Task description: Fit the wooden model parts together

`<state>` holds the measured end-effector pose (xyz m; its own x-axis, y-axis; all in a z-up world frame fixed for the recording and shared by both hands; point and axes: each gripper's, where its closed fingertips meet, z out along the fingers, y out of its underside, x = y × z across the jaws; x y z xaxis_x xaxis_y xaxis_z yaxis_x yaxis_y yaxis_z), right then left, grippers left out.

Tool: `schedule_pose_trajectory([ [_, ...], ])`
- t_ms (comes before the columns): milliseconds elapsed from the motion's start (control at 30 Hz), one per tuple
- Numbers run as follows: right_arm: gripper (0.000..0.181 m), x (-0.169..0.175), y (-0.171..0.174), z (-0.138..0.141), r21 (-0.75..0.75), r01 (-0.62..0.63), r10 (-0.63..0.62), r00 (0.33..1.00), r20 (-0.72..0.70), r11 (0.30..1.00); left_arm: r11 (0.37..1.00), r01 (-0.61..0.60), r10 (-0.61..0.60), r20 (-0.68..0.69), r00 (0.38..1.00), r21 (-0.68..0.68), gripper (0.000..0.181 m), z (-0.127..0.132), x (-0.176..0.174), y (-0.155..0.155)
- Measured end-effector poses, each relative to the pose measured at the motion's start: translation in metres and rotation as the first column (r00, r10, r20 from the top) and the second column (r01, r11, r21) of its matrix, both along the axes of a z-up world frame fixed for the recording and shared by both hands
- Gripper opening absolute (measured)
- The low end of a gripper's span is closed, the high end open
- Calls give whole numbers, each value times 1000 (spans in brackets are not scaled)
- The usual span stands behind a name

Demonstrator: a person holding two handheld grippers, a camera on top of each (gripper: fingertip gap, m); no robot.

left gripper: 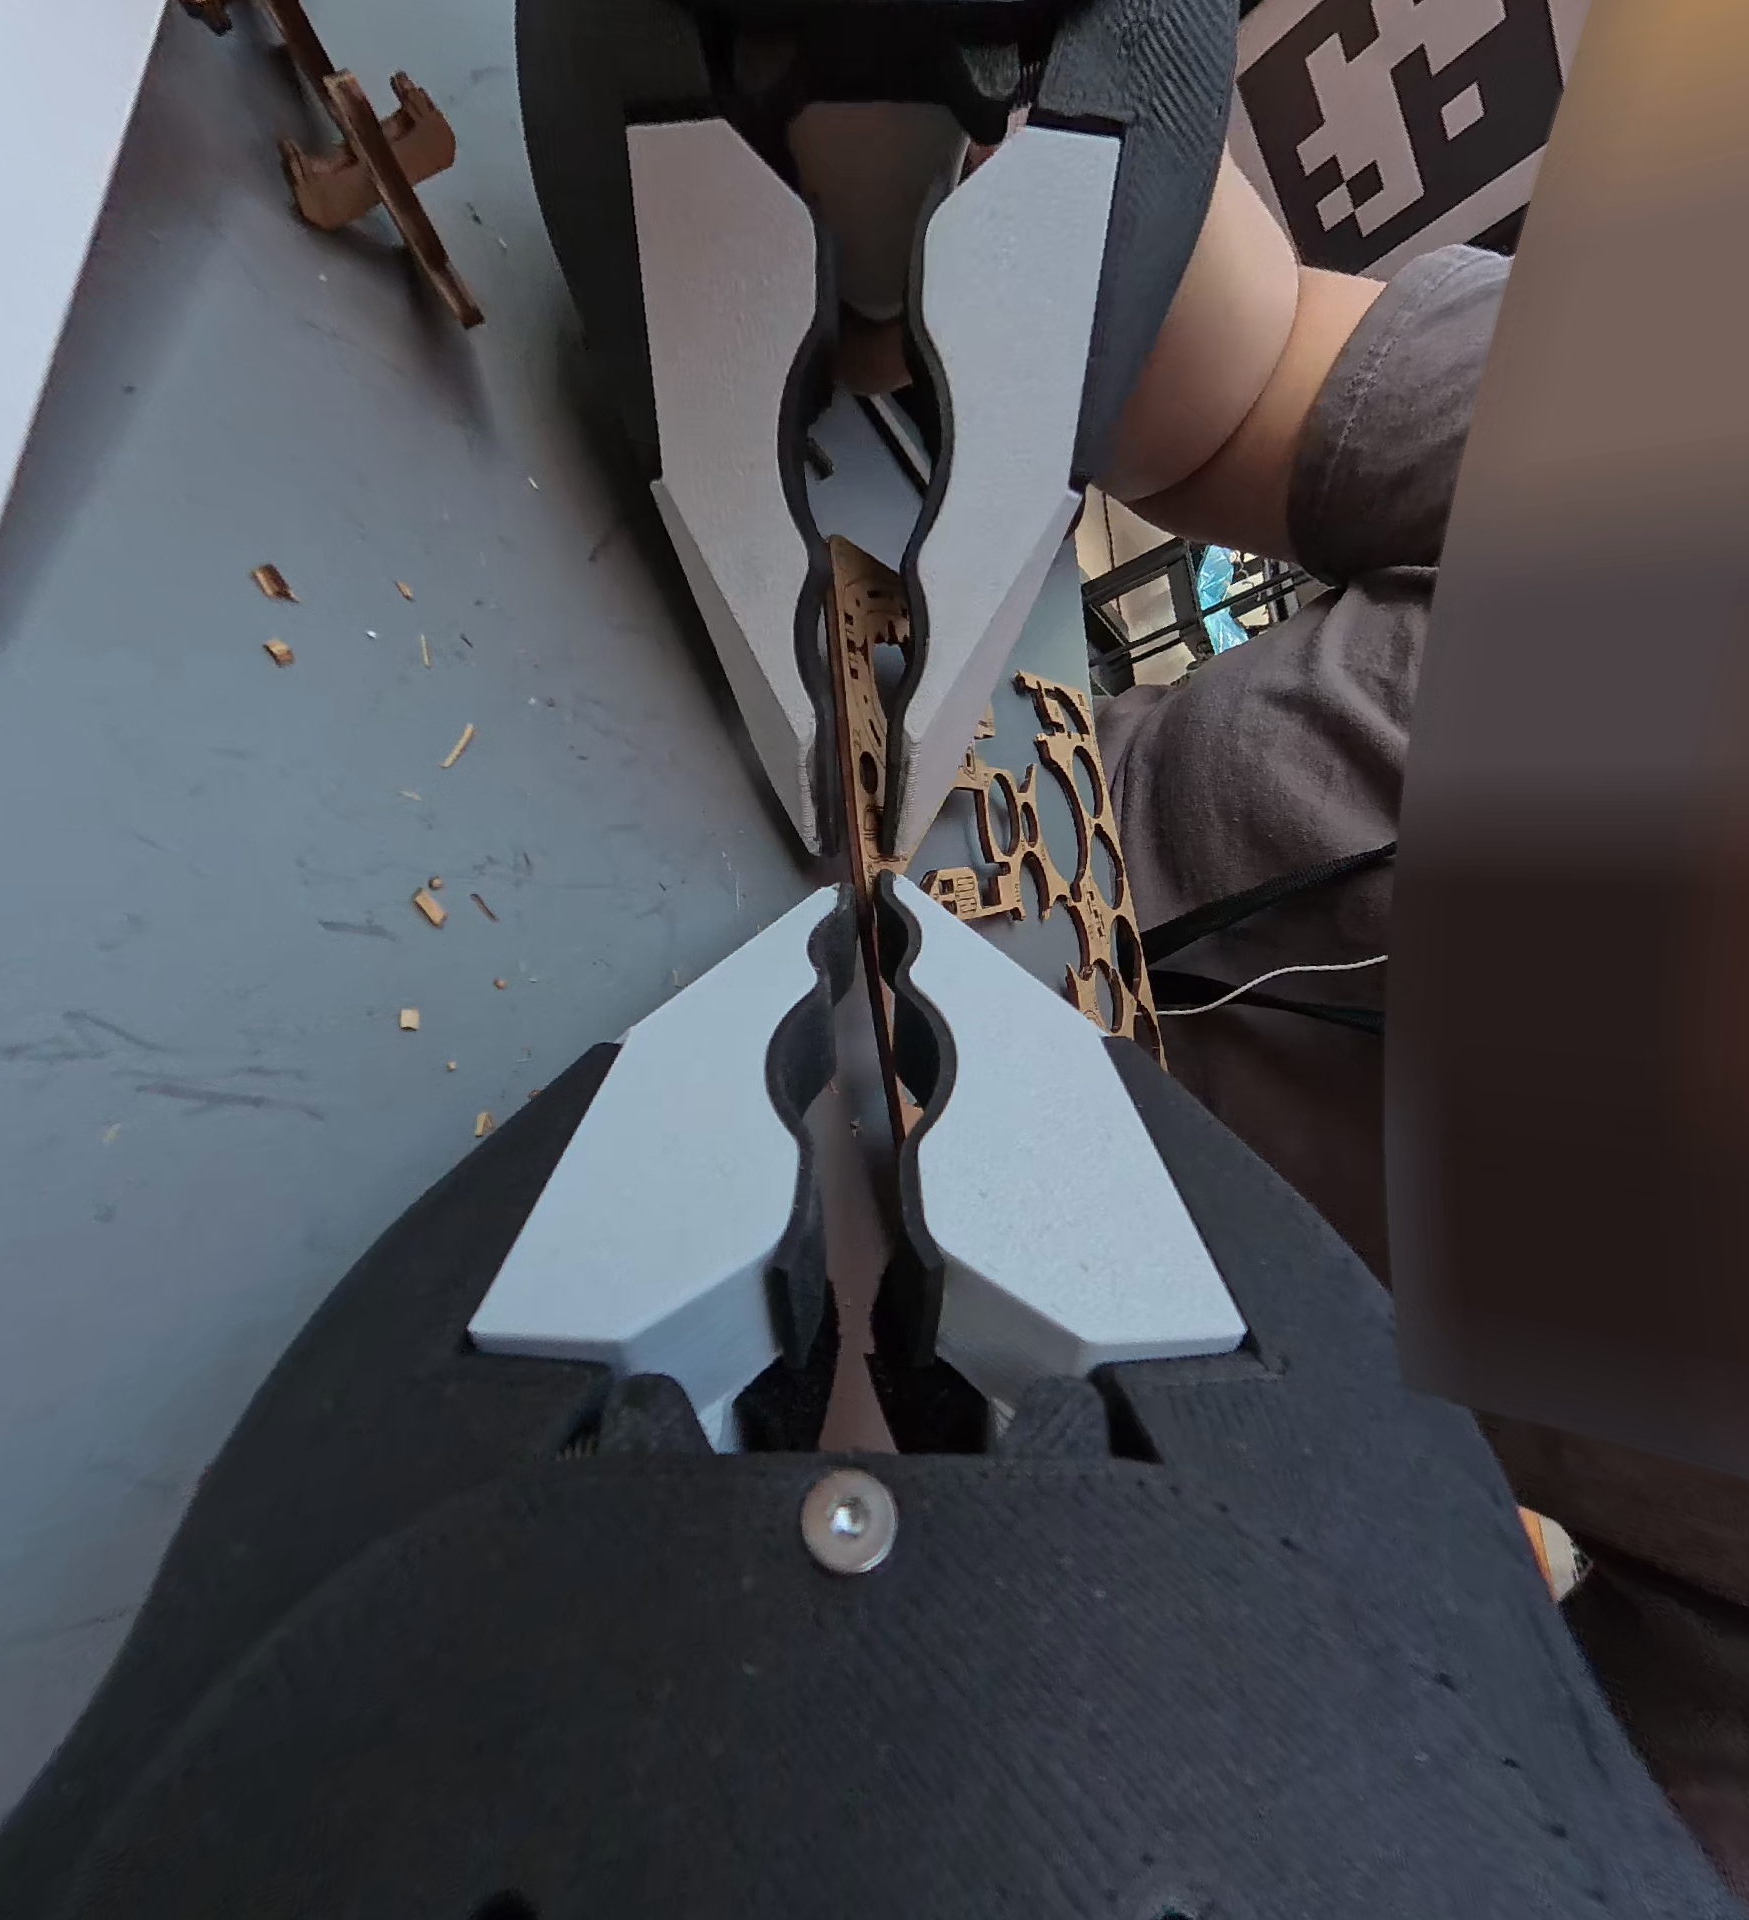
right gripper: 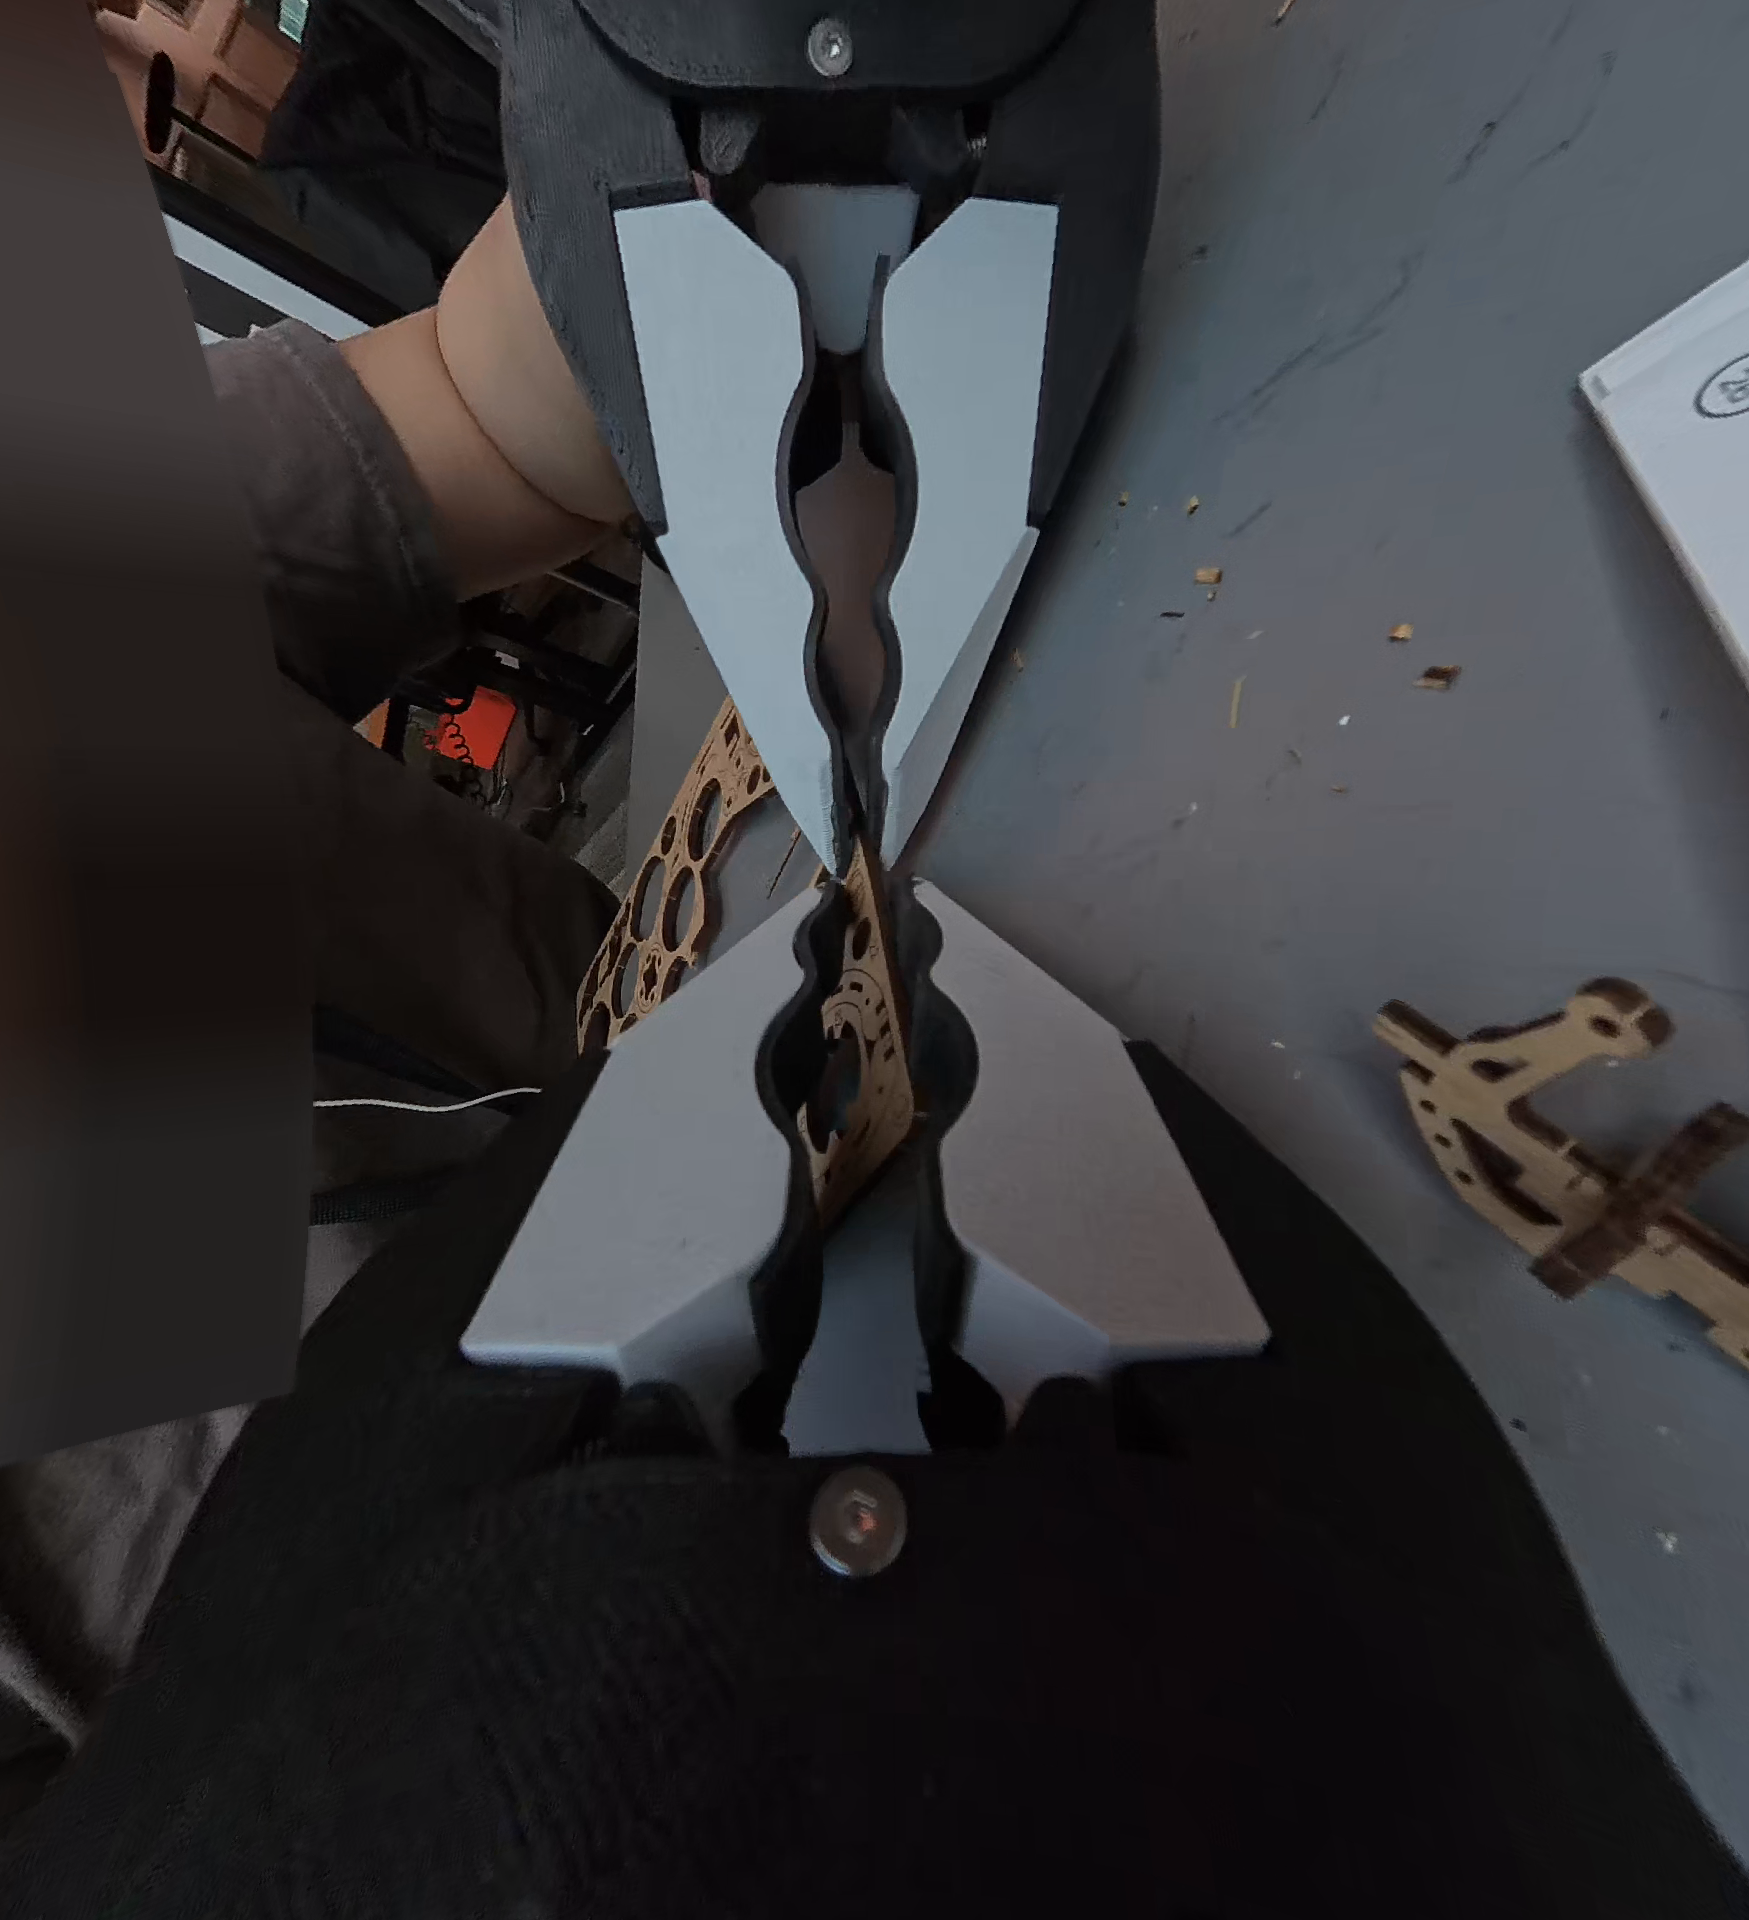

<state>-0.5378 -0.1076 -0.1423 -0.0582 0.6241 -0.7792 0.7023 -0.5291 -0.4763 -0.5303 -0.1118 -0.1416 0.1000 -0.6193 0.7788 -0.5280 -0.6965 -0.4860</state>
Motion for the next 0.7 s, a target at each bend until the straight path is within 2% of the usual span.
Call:
schedule_pose_trajectory([
  [300, 5, 0, 3, 2, 39, 20, -19, 1000, -24, 999, 999, -23, 23, 11, 1000, 37, 3, 2, 1, 4],
  [433, 5, -1, 4, 3, 46, 29, -28, 999, -28, 999, 1000, -23, 24, 49, 999, -21, 14, 8, 3, 3],
  [500, 5, -1, 3, 3, 62, 21, -19, 999, -34, 998, 1000, -25, 25, 32, 999, -14, 7, 5, 3, 4],
  [700, 5, -2, 4, 3, 87, 24, -21, 999, -42, 996, 999, -27, 28, 34, 999, -31, 7, 5, 3, 4],
])
